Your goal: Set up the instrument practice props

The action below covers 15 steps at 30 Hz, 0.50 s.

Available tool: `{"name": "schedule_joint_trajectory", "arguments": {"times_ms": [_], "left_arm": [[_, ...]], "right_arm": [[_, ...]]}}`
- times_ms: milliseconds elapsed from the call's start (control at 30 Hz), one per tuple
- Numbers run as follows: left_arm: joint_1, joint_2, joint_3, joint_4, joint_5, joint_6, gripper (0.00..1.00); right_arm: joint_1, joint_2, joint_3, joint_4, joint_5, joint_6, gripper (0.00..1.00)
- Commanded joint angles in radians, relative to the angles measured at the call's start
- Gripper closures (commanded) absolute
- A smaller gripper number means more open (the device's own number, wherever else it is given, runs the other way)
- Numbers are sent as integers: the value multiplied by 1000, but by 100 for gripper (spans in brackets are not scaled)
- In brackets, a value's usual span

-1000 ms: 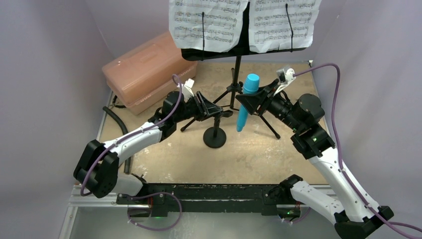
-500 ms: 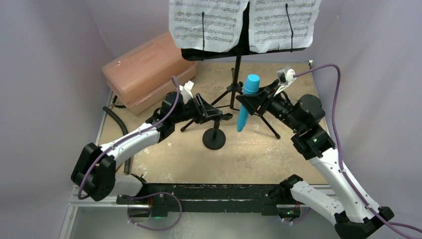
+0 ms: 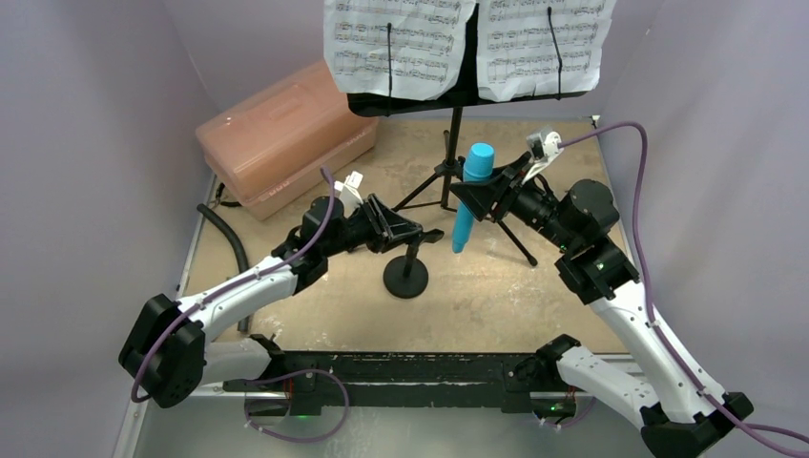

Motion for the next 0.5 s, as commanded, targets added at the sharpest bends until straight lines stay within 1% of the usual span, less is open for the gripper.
{"name": "schedule_joint_trajectory", "arguments": {"times_ms": [0,33,67,100,167,267,400,467], "left_arm": [[-5,-15,-18,15,-20,-3,61],[-5,-19,-20,14,-26,-3,48],[-5,-23,-22,13,-33,-2,40],[-5,-29,-24,10,-44,2,34],[-3,-42,-29,7,-66,2,27],[0,-66,-35,-11,-107,5,17],[8,-109,-35,-70,-180,49,10],[13,-135,-36,-100,-223,81,8]], "right_arm": [[3,-9,0,61,-19,-14,100],[3,-9,-1,60,-19,-14,100],[2,-10,-2,62,-19,-13,100],[3,-11,-2,63,-19,-13,100],[4,-11,-3,63,-20,-14,100],[4,-14,-4,61,-21,-16,100],[3,-18,-8,61,-23,-19,100],[3,-17,-9,60,-24,-19,100]]}}
